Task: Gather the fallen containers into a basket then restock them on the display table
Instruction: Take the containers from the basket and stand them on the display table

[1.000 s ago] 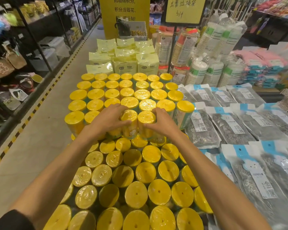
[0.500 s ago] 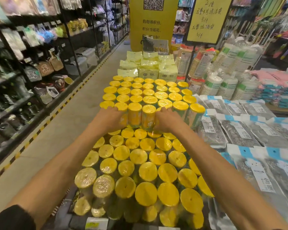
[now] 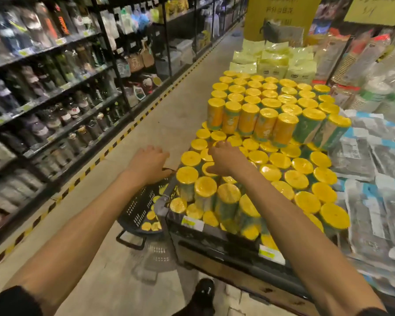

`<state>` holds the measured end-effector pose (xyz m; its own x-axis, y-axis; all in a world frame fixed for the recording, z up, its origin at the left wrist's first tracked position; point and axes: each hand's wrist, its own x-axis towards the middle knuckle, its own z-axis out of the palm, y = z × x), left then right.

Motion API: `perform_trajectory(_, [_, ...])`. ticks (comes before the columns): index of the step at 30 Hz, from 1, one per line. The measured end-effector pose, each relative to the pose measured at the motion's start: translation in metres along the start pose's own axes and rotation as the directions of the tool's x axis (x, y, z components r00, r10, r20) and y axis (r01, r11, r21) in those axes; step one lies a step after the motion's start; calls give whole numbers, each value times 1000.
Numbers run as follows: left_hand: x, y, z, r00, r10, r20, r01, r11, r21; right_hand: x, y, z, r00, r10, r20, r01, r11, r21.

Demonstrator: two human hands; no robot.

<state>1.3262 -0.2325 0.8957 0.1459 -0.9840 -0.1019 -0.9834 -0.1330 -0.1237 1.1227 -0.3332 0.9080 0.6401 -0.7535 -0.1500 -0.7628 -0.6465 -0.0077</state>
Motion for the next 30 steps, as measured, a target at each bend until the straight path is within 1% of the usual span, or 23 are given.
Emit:
perform_trajectory(6, [-50, -60, 22, 994, -109, 9, 109, 993, -40, 15, -69, 8, 996, -79, 33, 80, 996, -34])
perform_trajectory(8, [-62, -81, 32, 991, -131, 5, 131, 987, -90, 25, -91, 10, 994, -97, 52, 98, 995, -25])
perform_trajectory(11, [-77, -115, 48, 989, -146, -13, 141, 971, -196, 43, -126, 16, 988, -122, 95, 123, 992, 0])
perform_trajectory(14, [-87, -151, 65, 991, -135, 7, 133, 968, -212, 61, -160, 25, 986, -115, 124, 113, 993, 27])
perform_trajectory(17, [-89, -187, 82, 993, -110, 34, 115, 974, -194, 76, -191, 37, 986, -76, 147, 69, 996, 57])
perform_trajectory(20, [-85, -219, 97, 994, -93, 57, 103, 975, -199, 88, -217, 57, 977, -35, 208, 15, 995, 96])
perform_trajectory(22, [-79, -239, 107, 997, -52, 60, 63, 977, -205, 93, -232, 68, 976, 10, 217, -41, 990, 138])
perform_trajectory(25, [-69, -262, 127, 998, 7, 66, 7, 976, -218, 96, -245, 84, 973, 66, 220, -110, 976, 190])
perform_trajectory(28, [-51, -278, 140, 995, 43, 87, -21, 970, -242, 106, -254, 101, 956, 122, 266, -178, 964, 196])
perform_trajectory(30, [-34, -287, 149, 990, 90, 107, -63, 969, -239, 118, -259, 114, 945, 147, 293, -212, 956, 202])
